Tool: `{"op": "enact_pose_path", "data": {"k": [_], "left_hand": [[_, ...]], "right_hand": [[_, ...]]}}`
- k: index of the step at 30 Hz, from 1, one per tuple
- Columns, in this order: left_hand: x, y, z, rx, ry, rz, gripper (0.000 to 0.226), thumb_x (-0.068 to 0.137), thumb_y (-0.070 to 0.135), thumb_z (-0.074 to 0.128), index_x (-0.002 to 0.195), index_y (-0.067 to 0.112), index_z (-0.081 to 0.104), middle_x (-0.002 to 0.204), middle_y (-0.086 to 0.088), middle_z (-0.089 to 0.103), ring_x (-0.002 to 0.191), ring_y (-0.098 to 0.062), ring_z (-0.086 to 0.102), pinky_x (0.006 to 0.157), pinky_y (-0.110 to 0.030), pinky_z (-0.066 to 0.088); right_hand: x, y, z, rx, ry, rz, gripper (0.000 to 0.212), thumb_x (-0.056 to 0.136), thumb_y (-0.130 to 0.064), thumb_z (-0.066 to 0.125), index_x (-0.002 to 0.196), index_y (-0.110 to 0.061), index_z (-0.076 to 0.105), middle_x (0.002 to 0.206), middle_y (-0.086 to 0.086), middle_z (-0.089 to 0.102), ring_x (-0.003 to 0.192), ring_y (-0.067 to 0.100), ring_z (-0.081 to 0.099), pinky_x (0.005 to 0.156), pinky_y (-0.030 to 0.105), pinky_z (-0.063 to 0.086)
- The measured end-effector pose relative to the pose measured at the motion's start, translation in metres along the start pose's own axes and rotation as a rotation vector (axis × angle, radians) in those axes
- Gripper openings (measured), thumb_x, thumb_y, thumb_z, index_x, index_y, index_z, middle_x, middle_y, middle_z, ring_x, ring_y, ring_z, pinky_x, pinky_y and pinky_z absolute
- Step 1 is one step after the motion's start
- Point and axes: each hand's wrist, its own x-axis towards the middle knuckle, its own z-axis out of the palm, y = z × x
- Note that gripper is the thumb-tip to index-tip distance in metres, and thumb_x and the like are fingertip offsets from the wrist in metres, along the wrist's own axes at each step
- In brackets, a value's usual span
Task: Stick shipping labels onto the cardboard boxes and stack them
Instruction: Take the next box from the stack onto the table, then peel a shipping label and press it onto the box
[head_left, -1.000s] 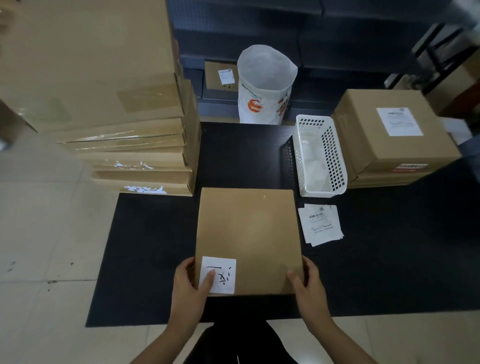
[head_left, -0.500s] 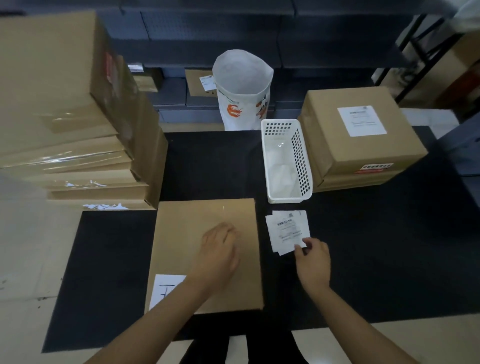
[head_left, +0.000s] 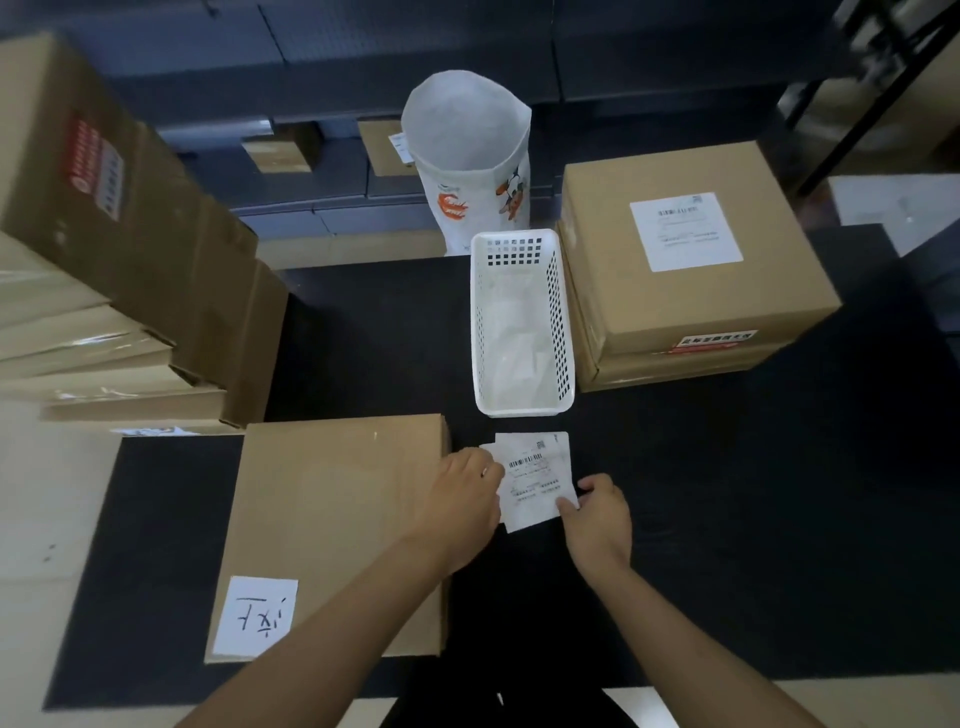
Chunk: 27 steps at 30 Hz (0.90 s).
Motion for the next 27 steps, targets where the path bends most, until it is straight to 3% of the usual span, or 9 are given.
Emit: {"op": "enact_pose_path", "data": {"k": [3, 10, 15, 19, 23, 27], "left_hand": [[0.006, 0.004, 0.003, 0.018, -0.03, 0.001, 0.032, 0.094, 0.022, 0.044, 0.124, 0.013, 0.054, 0.125, -0.004, 0.051, 0.117, -0.022, 0.046, 0.105, -0.033, 0.034], [0.009, 0.007, -0.005, -0.015, 0.003, 0.005, 0.031, 0.095, 0.025, 0.043, 0.124, 0.016, 0.052, 0.125, -0.001, 0.05, 0.117, -0.019, 0.046, 0.103, -0.029, 0.033], [0.008, 0.014, -0.023, -0.112, 0.051, -0.013, 0.032, 0.095, 0.024, 0.046, 0.126, 0.017, 0.053, 0.125, -0.001, 0.051, 0.114, -0.017, 0.047, 0.099, -0.026, 0.034], [0.0, 0.022, -0.054, -0.261, 0.242, -0.018, 0.034, 0.095, 0.027, 0.05, 0.128, 0.018, 0.054, 0.125, 0.004, 0.053, 0.112, -0.012, 0.049, 0.096, -0.023, 0.037], [-0.016, 0.019, -0.081, -0.391, 0.385, -0.001, 0.032, 0.093, 0.037, 0.054, 0.123, 0.025, 0.054, 0.121, 0.012, 0.055, 0.108, -0.006, 0.052, 0.092, -0.026, 0.045], [-0.042, -0.009, -0.091, -0.591, 0.454, -0.103, 0.021, 0.094, 0.028, 0.058, 0.114, 0.022, 0.058, 0.112, 0.011, 0.056, 0.102, -0.004, 0.053, 0.088, -0.024, 0.046]], "right_hand": [[0.0, 0.0, -0.006, 0.001, -0.013, 0.019, 0.021, 0.088, -0.017, 0.066, 0.107, -0.015, 0.057, 0.108, 0.004, 0.057, 0.088, 0.014, 0.057, 0.068, 0.024, 0.043], [-0.009, -0.008, -0.017, 0.13, -0.045, 0.02, 0.014, 0.089, -0.018, 0.066, 0.102, -0.013, 0.063, 0.084, -0.005, 0.06, 0.072, 0.004, 0.057, 0.059, 0.014, 0.04], [-0.023, -0.039, -0.036, 0.4, 0.01, 0.102, 0.005, 0.09, -0.02, 0.063, 0.093, -0.016, 0.063, 0.088, -0.003, 0.063, 0.076, 0.005, 0.057, 0.061, 0.018, 0.042], [-0.039, -0.074, -0.06, 0.631, 0.016, 0.055, 0.005, 0.092, -0.022, 0.061, 0.092, -0.018, 0.064, 0.092, -0.001, 0.065, 0.084, 0.016, 0.064, 0.078, 0.031, 0.054], [-0.065, -0.109, -0.063, 0.807, -0.187, -0.023, 0.012, 0.093, -0.02, 0.062, 0.097, -0.009, 0.066, 0.092, 0.006, 0.07, 0.082, 0.017, 0.069, 0.066, 0.022, 0.056], [-0.09, -0.133, -0.045, 1.005, -0.432, -0.028, 0.019, 0.094, -0.017, 0.06, 0.105, -0.002, 0.063, 0.098, 0.015, 0.073, 0.088, 0.022, 0.072, 0.074, 0.027, 0.058]]}}
